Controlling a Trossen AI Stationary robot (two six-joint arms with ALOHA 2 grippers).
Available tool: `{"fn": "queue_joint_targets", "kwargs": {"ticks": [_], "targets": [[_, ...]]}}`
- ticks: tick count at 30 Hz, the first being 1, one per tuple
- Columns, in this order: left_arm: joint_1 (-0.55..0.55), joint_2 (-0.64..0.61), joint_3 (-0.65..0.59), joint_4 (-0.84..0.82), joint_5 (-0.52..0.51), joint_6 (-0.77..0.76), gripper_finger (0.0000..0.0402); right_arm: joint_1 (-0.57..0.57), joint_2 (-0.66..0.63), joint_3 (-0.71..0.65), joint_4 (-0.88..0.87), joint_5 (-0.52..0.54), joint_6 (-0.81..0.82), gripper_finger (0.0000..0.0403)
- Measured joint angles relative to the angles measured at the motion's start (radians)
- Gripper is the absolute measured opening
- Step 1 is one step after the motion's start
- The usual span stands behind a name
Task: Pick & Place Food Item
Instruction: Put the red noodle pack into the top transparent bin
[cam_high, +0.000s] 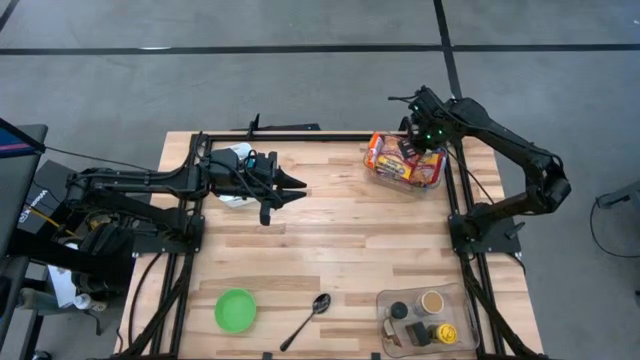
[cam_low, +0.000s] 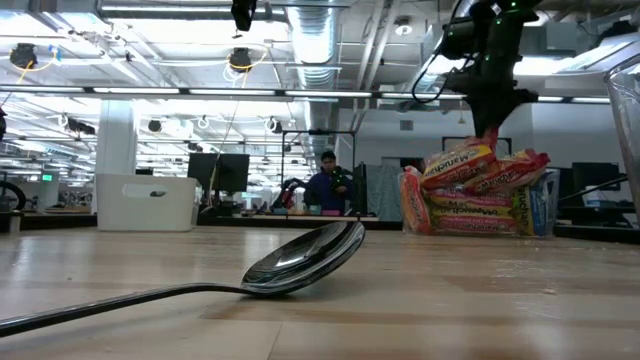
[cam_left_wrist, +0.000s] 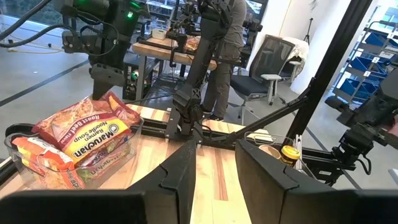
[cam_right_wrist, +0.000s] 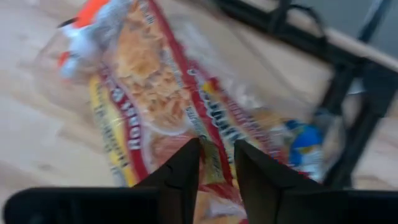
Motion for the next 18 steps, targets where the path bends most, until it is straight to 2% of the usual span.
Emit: {"fn": "queue_joint_targets", "kwargs": {"ticks": [5, 10, 18], "targets": [[0.0, 0.0, 0.0, 0.0, 0.0, 0.0, 0.0108, 0.0, 0.0, 0.0, 0.014, 0.1, -0.003, 0.0135], [0.0, 0.0, 0.0, 0.0, 0.0, 0.0, 0.0108, 0.0, 0.0, 0.0, 0.044, 0.106, -0.049, 0.0169], [0.0, 0.0, 0.0, 0.0, 0.0, 0.0, 0.0108, -0.014, 0.0, 0.0, 0.086, 0.109, -0.057, 0.0161]]}}
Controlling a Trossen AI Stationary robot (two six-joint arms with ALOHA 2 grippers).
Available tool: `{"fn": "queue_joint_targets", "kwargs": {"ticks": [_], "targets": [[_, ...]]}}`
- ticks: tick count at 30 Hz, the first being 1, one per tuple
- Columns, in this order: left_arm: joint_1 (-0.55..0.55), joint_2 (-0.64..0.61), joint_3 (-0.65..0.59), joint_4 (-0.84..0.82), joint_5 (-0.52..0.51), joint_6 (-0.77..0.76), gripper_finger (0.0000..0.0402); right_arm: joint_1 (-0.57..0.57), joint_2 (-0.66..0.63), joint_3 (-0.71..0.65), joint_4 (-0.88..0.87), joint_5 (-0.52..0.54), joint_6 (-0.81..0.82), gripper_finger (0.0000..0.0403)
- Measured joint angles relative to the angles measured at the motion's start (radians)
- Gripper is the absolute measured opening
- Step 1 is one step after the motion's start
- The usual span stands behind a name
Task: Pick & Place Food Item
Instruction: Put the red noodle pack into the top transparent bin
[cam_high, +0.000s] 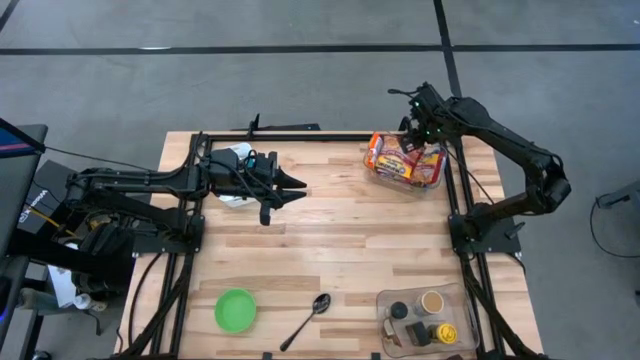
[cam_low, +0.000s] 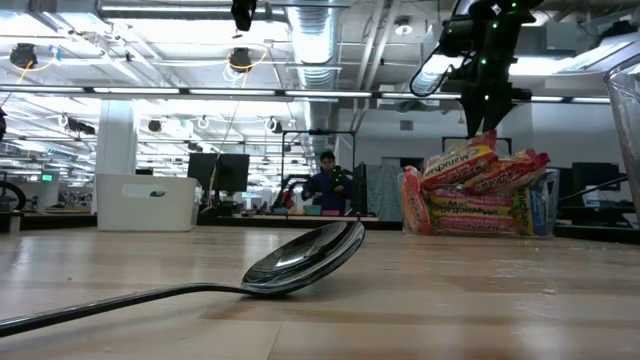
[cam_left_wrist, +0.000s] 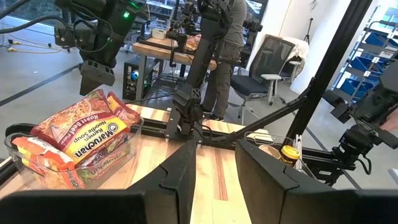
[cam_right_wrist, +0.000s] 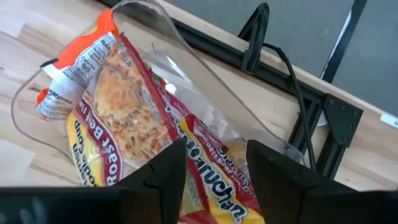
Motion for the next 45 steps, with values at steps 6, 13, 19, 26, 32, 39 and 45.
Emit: {"fn": "queue_joint_targets", "kwargs": {"ticks": [6, 13, 19, 26, 32, 39, 45], "targets": [[0.0, 0.0, 0.0, 0.0, 0.0, 0.0, 0.0108, -0.037, -0.003, 0.043, -0.021, -0.001, -0.03, 0.0125], [0.0, 0.0, 0.0, 0.0, 0.0, 0.0, 0.0108, -0.011, -0.003, 0.13, -0.111, -0.064, -0.031, 0.0027], [0.0, 0.0, 0.0, 0.0, 0.0, 0.0, 0.0108, 0.031, -0.002, 0.138, -0.244, -0.163, -0.031, 0.0014], [0.0, 0.0, 0.0, -0.001, 0.0, 0.0, 0.0108, 0.049, -0.002, 0.064, -0.227, -0.164, -0.03, 0.0004], [0.0, 0.0, 0.0, -0.001, 0.0, 0.0, 0.0108, 0.036, -0.002, -0.014, -0.095, -0.101, -0.022, 0.0001], [0.0, 0.0, 0.0, -0.001, 0.0, 0.0, 0.0108, 0.004, -0.002, -0.062, -0.031, -0.092, -0.021, 0.0001], [0.0, 0.0, 0.0, -0.001, 0.0, 0.0, 0.0108, -0.002, 0.0, -0.118, 0.008, -0.08, -0.021, 0.0]]}}
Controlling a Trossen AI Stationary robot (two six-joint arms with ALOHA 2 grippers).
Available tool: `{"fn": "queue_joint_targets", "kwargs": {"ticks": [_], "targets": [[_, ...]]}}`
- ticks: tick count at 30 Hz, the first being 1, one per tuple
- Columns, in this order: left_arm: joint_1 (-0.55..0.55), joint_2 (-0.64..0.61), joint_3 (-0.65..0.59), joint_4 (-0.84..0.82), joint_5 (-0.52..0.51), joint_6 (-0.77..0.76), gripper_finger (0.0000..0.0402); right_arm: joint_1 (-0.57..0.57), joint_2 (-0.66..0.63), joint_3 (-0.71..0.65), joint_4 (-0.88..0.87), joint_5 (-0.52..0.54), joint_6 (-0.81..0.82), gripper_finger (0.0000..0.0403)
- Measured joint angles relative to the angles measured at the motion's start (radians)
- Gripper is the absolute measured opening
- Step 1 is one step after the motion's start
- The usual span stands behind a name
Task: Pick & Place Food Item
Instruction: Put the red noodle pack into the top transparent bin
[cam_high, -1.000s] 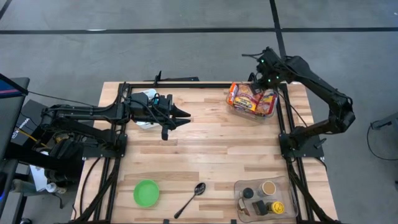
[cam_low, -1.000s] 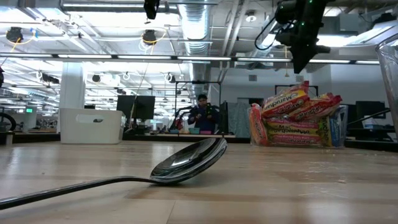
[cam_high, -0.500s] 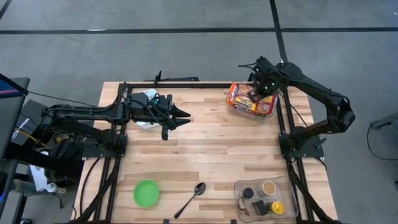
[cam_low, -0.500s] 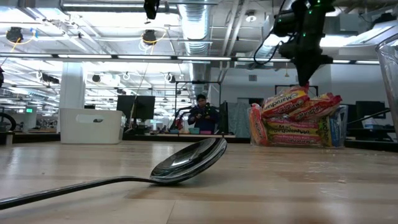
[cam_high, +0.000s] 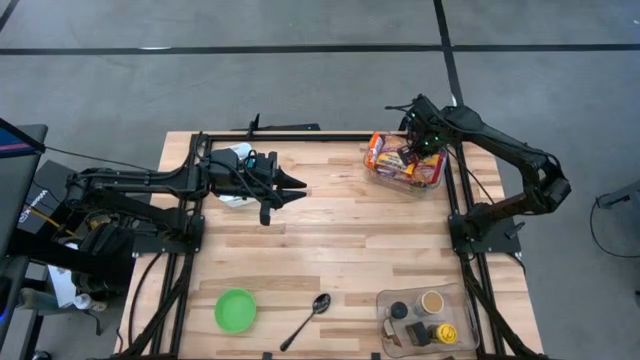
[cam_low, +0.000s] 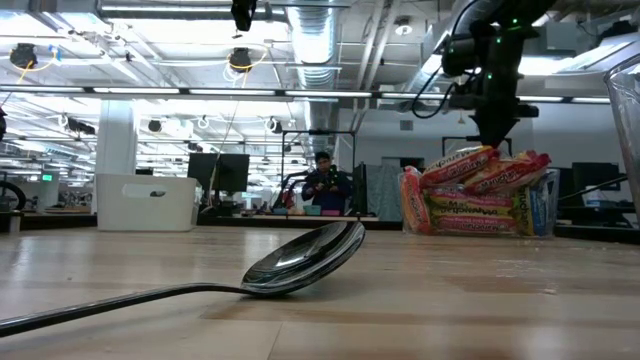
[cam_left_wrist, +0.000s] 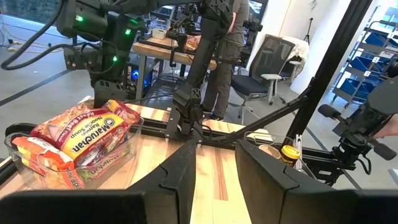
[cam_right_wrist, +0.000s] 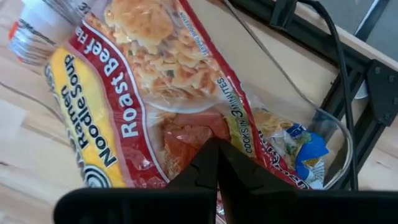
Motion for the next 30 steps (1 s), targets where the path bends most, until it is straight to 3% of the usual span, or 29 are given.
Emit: {"fn": "queue_joint_targets", "kwargs": {"ticks": [14, 30], "targets": [[0.0, 0.0, 0.0, 0.0, 0.0, 0.0, 0.0108, 0.0, -0.003, -0.001, 0.027, 0.01, 0.0, 0.0], [0.0, 0.0, 0.0, 0.0, 0.0, 0.0, 0.0108, 0.04, -0.005, 0.149, -0.126, -0.002, 0.0, 0.0]]}}
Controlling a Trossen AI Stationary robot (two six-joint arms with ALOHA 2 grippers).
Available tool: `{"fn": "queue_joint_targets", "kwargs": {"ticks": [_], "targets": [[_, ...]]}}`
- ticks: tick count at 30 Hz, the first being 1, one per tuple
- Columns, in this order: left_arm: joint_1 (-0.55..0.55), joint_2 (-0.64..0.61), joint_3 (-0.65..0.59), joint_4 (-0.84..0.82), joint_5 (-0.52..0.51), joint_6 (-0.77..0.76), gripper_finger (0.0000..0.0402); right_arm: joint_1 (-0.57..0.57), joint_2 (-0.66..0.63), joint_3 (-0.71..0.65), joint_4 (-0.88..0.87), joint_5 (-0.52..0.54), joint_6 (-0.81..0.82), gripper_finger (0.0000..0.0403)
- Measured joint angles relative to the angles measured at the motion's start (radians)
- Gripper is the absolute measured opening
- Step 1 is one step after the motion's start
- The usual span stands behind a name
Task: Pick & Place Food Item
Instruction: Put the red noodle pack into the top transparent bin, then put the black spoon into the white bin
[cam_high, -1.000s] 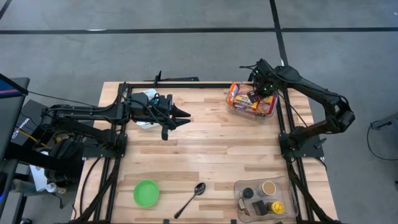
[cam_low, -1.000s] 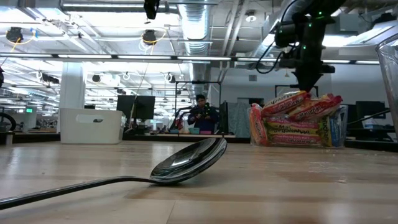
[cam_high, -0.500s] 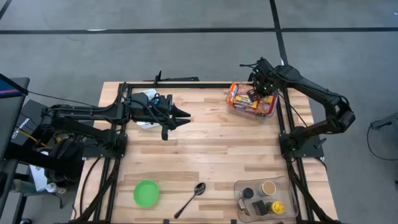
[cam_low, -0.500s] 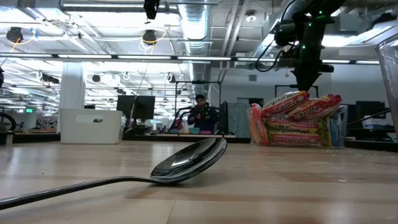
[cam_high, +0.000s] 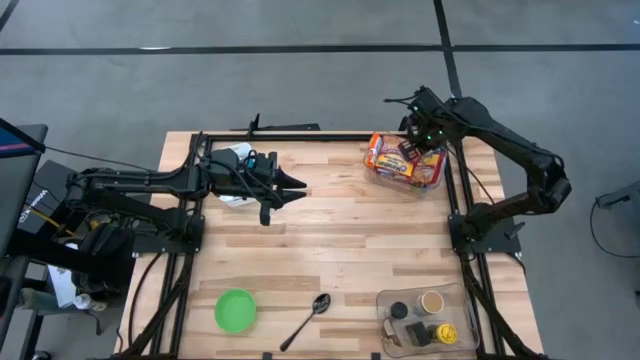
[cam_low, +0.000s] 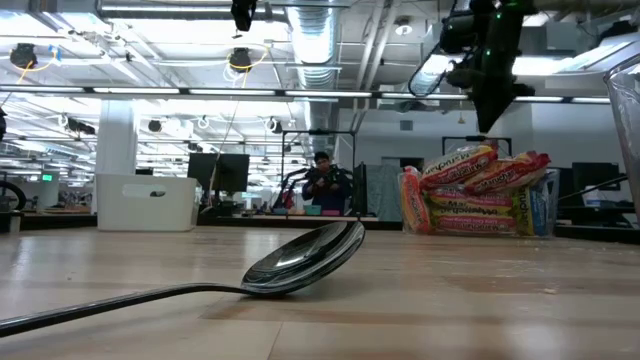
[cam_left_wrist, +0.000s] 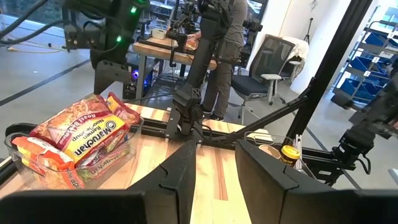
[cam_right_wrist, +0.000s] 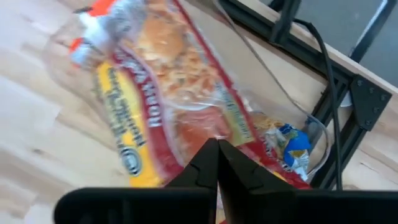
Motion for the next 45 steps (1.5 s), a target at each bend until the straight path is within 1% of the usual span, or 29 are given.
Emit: {"fn": "queue_joint_targets", "kwargs": {"ticks": [4, 6, 8, 11, 16, 18, 19, 24, 30, 34, 36, 39, 45], "targets": [[0.0, 0.0, 0.0, 0.0, 0.0, 0.0, 0.0108, 0.063, 0.0, 0.053, -0.032, -0.004, -0.007, 0.0], [0.0, 0.0, 0.0, 0.0, 0.0, 0.0, 0.0108, 0.102, -0.002, 0.081, -0.032, -0.035, -0.032, 0.0], [0.0, 0.0, 0.0, 0.0, 0.0, 0.0, 0.0108, 0.142, -0.011, 0.104, -0.015, -0.104, -0.069, 0.0], [0.0, 0.0, 0.0, 0.0, 0.0, 0.0, 0.0108, 0.209, -0.036, 0.125, 0.052, -0.242, -0.116, 0.0], [0.0, 0.0, 0.0, 0.0, 0.0, 0.0, 0.0108, 0.309, -0.112, 0.128, 0.226, -0.488, -0.139, 0.0], [0.0, 0.0, 0.0, 0.0, 0.0, 0.0, 0.0108, 0.345, -0.145, 0.128, 0.292, -0.554, -0.139, 0.0], [0.0, 0.0, 0.0, 0.0, 0.0, 0.0, 0.0108, 0.364, -0.161, 0.128, 0.326, -0.568, -0.134, 0.0], [0.0, 0.0, 0.0, 0.0, 0.0, -0.012, 0.0108, 0.44, -0.228, 0.129, 0.415, -0.576, -0.01, 0.0], [0.0, 0.0, 0.0, 0.0, 0.0, -0.032, 0.0108, 0.513, -0.255, 0.129, 0.417, -0.576, 0.124, 0.0], [-0.001, 0.0, 0.0, 0.001, 0.0, -0.078, 0.0108, 0.542, -0.253, 0.128, 0.417, -0.577, 0.143, 0.0], [-0.001, 0.0, 0.0, 0.001, 0.0, -0.084, 0.0108, 0.561, -0.247, 0.129, 0.407, -0.577, 0.127, 0.0], [-0.015, 0.0, 0.0, 0.001, 0.0, -0.086, 0.0108, 0.598, -0.243, 0.127, 0.398, -0.569, 0.029, 0.0], [-0.054, 0.0, 0.0, 0.001, 0.0, -0.086, 0.0108, 0.643, -0.245, 0.127, 0.507, -0.526, -0.039, 0.0]]}}
